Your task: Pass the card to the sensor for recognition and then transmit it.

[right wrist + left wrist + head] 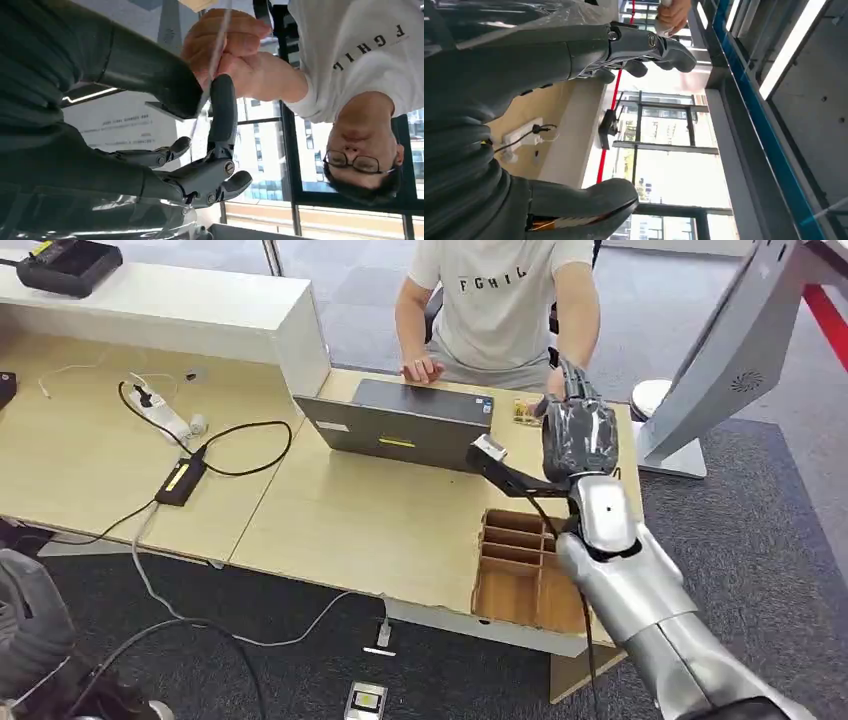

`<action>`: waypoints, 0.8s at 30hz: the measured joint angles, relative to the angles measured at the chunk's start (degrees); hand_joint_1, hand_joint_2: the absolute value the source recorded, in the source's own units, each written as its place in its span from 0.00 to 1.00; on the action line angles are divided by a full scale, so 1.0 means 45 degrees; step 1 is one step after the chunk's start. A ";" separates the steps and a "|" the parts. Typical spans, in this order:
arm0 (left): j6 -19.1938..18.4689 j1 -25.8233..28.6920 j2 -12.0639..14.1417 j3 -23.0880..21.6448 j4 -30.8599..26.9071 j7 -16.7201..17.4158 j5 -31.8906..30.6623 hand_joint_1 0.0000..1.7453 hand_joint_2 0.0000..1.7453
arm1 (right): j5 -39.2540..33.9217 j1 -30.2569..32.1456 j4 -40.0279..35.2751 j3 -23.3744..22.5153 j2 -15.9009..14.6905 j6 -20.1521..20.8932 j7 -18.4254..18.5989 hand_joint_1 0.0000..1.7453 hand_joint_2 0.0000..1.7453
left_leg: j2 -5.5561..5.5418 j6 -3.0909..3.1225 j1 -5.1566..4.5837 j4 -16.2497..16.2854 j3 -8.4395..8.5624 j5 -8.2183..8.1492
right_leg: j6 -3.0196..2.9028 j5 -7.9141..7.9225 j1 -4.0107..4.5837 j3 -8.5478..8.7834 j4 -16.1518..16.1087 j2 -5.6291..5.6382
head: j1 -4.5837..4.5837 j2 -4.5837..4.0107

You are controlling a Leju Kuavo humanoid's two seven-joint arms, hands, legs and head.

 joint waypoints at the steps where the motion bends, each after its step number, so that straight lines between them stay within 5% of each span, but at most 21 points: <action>1: 0.0000 0.0000 0.0000 -0.0004 0.0000 0.0000 0.0000 0.00 1.00 | 0.0024 0.0053 -0.0019 -0.0043 -0.0048 0.0009 0.0010 1.00 1.00 | 0.0000 0.0000 0.0000 0.0000 0.0000 0.0000 | 0.0000 0.0000 0.0000 0.0000 0.0000 0.0000 | 0.0005 0.0000; 13: 0.0000 -0.0015 0.0073 -0.0185 0.0010 0.0000 -0.0068 0.00 1.00 | 0.0009 0.0390 -0.0418 -0.0563 -0.0486 -0.0054 -0.0219 1.00 1.00 | 0.0004 0.0000 0.0000 0.0003 0.0003 0.0000 | -0.0002 0.0002 0.0000 -0.0001 0.0000 0.0007 | 0.0000 0.0000; 24: 0.0000 0.0273 0.0068 -0.0170 -0.0005 0.0000 -0.0335 0.00 1.00 | -0.1049 0.2315 -0.2359 -0.2374 -0.2214 -0.0767 0.0330 1.00 1.00 | -0.0004 0.0005 -0.0004 0.0015 -0.0002 -0.0007 | 0.0000 0.0001 -0.0002 0.0002 -0.0009 0.0000 | 0.0005 0.0000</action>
